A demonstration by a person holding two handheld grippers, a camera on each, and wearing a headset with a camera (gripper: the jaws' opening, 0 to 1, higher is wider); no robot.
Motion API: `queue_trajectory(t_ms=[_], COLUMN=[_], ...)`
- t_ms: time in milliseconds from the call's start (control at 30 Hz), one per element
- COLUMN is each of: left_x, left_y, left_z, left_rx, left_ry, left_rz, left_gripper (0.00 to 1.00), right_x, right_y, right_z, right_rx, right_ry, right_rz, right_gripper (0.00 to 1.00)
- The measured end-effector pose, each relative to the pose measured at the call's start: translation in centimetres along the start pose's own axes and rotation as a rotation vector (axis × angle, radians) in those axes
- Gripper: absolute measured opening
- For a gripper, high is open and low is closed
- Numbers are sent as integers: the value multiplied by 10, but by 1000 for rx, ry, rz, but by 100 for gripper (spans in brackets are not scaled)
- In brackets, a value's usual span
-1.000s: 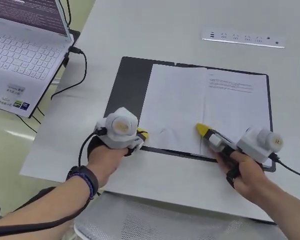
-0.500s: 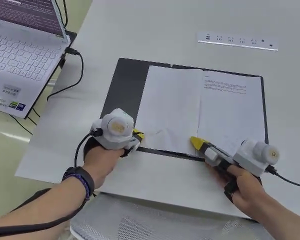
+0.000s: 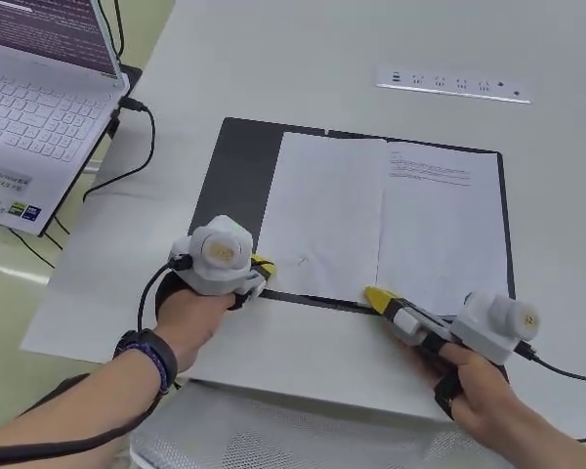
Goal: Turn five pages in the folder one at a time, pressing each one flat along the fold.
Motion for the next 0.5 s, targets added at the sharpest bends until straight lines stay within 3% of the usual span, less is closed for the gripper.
queue_trajectory(t_ms=[233, 500], left_x=[-1, -1], left_y=[0, 0], left_z=[1, 0], left_rx=[8, 26], left_ry=[-7, 1], left_rz=[1, 6], left_gripper=[0, 0], right_x=[-2, 2], right_y=[3, 3], right_z=[-4, -3], right_rx=[-24, 2], right_ry=[-29, -16], right_rz=[-26, -48], right_gripper=[0, 0])
Point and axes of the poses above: the centre of the closed fingertips' face, and the gripper's own axes: y roughly backward along the fingers, x roughly to its left, z roughly out of its top, the point moved 4 cm from there along y, roughly backward along the fingers, and after that the axes turned 11 degrees about -y, right-handed, at the moved point
